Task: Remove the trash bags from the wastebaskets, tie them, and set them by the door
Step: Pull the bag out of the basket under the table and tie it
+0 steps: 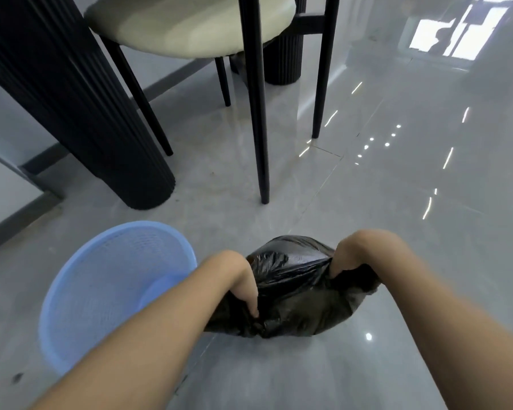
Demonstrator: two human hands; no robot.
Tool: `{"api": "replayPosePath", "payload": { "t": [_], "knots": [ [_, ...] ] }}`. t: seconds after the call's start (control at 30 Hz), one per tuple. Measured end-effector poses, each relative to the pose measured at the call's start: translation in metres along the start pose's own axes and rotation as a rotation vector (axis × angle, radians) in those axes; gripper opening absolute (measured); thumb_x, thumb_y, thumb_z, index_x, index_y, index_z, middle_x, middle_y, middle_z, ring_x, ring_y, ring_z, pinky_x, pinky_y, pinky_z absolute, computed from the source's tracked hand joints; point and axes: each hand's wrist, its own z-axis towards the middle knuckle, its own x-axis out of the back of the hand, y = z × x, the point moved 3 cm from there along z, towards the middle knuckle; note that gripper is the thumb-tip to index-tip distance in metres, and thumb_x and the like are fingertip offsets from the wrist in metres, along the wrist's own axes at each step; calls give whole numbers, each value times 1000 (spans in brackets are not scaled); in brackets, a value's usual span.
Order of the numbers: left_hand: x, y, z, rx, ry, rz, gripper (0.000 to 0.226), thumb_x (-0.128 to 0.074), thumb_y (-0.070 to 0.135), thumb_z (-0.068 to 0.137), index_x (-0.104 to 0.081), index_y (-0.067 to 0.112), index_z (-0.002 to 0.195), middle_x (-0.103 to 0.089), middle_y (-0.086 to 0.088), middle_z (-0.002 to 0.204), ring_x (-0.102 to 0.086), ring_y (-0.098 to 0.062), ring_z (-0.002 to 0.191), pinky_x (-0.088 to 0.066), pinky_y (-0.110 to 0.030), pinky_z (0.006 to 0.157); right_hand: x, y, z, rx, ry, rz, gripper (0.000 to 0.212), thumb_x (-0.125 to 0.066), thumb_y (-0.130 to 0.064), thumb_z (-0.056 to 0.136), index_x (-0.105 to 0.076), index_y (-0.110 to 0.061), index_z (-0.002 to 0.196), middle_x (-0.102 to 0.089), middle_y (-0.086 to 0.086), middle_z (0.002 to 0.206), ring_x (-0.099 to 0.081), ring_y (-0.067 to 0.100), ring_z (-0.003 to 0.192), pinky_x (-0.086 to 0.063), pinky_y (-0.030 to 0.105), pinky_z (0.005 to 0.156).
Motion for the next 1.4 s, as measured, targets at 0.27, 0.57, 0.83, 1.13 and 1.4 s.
{"api": "replayPosePath", "payload": {
  "t": [0.27, 0.57, 0.83, 1.13, 1.4],
  "knots": [
    [-70, 34, 54, -86, -76, 78, 20, -49, 17, 88, -65, 4, 90, -64, -15, 104, -58, -30, 86, -50, -37, 87, -76, 23, 33, -132, -432, 93, 55, -70, -41, 82, -58, -5, 122, -76, 8, 91, -70, 20, 87, -50, 31, 95],
    [9, 21, 3, -375, 348, -1153, 24, -38, -2, 89, -61, -6, 83, -65, -17, 58, -65, -31, 57, -57, -45, 65, -4, 16, 17, 373, -322, 1322, 56, -40, -15, 94, -57, -16, 41, -26, -7, 39, -27, 6, 37, -27, 16, 37],
    [53, -6, -33, -530, 1094, -1265, 39, -39, 7, 66, -61, 8, 98, -66, -8, 92, -59, -25, 84, -51, -35, 76, 38, 2, -1, 754, -117, 1689, 30, -40, -5, 96, -43, -15, 67, -35, -1, 52, -34, 9, 42, -34, 18, 40],
    [3, 9, 32, -456, 476, -1381, 14, -44, 2, 83, -57, 4, 84, -56, -12, 62, -53, -24, 50, -48, -29, 46, -9, 1, 34, 313, 18, 1007, 20, -55, -5, 83, -45, -12, 67, -42, 3, 59, -33, 15, 49, -27, 23, 46],
    [-62, -4, 38, -349, -208, -1063, 13, -68, 24, 61, -62, 13, 67, -55, -1, 52, -45, -14, 44, -36, -21, 46, -56, 0, 34, 130, -510, 526, 37, -43, -32, 92, -64, -3, 81, -36, -2, 43, -26, 12, 38, -20, 21, 42]
  ]
}}
